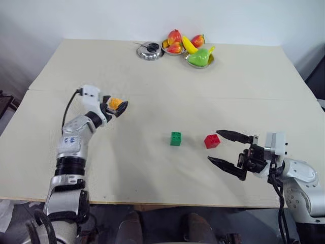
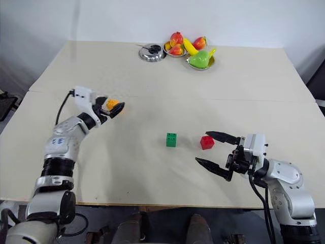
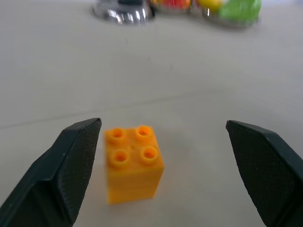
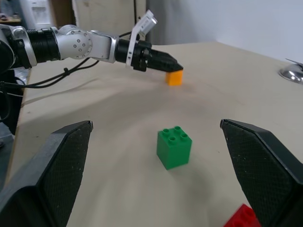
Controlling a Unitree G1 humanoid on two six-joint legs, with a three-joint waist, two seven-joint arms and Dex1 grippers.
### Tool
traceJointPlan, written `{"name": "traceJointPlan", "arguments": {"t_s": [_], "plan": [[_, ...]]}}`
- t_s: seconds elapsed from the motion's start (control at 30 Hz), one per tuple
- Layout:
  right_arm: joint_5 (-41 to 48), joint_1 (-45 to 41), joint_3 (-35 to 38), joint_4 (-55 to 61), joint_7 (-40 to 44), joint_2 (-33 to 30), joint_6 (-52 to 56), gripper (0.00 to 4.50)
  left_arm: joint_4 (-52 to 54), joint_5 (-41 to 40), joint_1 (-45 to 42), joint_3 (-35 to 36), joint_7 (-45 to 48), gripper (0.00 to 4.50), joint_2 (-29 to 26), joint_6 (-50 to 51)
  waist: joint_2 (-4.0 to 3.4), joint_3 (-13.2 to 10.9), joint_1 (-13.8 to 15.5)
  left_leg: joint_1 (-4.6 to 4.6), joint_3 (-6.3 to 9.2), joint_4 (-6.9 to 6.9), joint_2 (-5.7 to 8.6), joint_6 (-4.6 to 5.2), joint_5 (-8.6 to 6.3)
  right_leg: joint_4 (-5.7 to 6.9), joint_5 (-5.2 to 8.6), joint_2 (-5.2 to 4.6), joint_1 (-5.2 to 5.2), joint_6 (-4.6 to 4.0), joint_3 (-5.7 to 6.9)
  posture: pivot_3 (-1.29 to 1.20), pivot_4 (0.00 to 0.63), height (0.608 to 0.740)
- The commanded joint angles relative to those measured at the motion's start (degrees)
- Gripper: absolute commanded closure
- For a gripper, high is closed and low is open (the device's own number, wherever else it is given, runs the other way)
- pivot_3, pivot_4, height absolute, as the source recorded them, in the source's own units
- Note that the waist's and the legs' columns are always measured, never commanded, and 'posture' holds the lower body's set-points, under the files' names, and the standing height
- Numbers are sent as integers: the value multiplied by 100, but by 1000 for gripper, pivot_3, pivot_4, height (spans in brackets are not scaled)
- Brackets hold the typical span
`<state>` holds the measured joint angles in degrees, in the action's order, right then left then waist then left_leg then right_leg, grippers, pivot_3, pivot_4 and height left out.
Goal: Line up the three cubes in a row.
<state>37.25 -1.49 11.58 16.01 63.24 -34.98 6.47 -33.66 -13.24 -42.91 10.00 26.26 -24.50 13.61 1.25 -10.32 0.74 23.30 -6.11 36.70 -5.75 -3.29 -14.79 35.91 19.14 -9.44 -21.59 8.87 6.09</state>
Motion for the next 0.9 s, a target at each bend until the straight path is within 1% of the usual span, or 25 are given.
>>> {"name": "traceJointPlan", "arguments": {"t_s": [0.03,0.07,0.17,0.3,0.33,0.4,0.43,0.53,0.57,0.6,0.67,0.7,0.77,0.83,0.9], "plan": [[26,51,20,374,-180,51,-7,0,-830,350,-379,-104,-230,18,-45,-349,1,-1,11,0,1,-2,0,0,0,0,0,1,0,0,0,0,150,740],[16,64,14,402,-222,61,-3,0,-1010,393,-463,-118,-250,18,-45,-372,2,-1,19,0,0,-2,0,0,0,-1,0,1,0,0,0,0,150,740],[25,179,80,507,-313,69,-15,0,-1228,467,-549,-113,-327,586,-48,-532,5,-3,53,1,1,5,0,0,0,0,0,1,2,0,0,0,150,740],[32,319,124,598,-395,79,-62,0,-1254,421,-482,-72,-169,1873,-90,-576,9,-5,73,2,1,7,0,0,-1,2,0,1,1,0,-1,0,150,740],[34,351,136,611,-411,85,-76,0,-1285,427,-462,-80,-97,2127,-119,-623,9,-5,76,2,1,9,-1,0,-1,3,0,1,2,0,0,0,150,740],[40,411,165,631,-431,87,-107,0,-1322,372,-459,-52,102,2877,-139,-794,9,-5,77,2,2,12,-1,0,-1,4,0,1,2,0,0,0,150,740],[49,440,179,639,-442,86,-115,0,-1328,335,-469,-43,239,3046,-148,-859,9,-5,77,2,2,12,-1,0,-1,4,0,1,2,0,0,0,150,740],[58,543,208,669,-441,70,-154,0,-1295,183,-472,-10,849,3040,-162,-1162,9,-5,74,2,1,12,-1,0,-1,5,0,1,2,0,-1,0,150,740],[69,587,239,679,-441,56,-160,0,-1247,158,-462,-53,1186,3040,-191,-1369,9,-6,74,2,1,12,-1,0,-1,5,0,1,2,0,0,0,150,740],[97,666,325,694,-417,14,-162,0,-1095,119,-420,-217,1937,3040,-260,-1801,9,-5,74,2,1,12,-1,0,-1,4,0,1,2,0,0,0,150,740],[150,807,487,712,-366,-67,-148,0,-915,49,-395,-478,3134,3040,-363,-2339,9,-6,77,2,0,9,-1,-1,-1,4,0,1,0,0,0,0,150,740],[176,871,564,720,-335,-99,-136,0,-874,14,-399,-559,3539,3040,-390,-2460,9,-6,79,2,0,9,-1,-1,-1,4,0,1,1,0,0,0,150,740],[237,1106,793,724,-189,-238,-89,0,-838,-63,-451,-910,4869,3040,-468,-2720,9,-6,91,3,-2,10,0,-2,-2,1,0,1,2,0,0,0,150,740],[298,1311,993,708,-42,-387,-28,0,-1177,212,-631,-1334,5742,3040,-516,-3139,9,-6,98,2,-2,12,-1,-2,-2,0,0,1,4,0,-1,0,150,740],[332,1403,1087,702,14,-468,2,0,-1652,443,-839,-1584,6165,3040,-480,-3488,9,-6,97,2,-1,20,-1,-1,-3,-11,1,1,4,-2,-1,0,150,740]]}}
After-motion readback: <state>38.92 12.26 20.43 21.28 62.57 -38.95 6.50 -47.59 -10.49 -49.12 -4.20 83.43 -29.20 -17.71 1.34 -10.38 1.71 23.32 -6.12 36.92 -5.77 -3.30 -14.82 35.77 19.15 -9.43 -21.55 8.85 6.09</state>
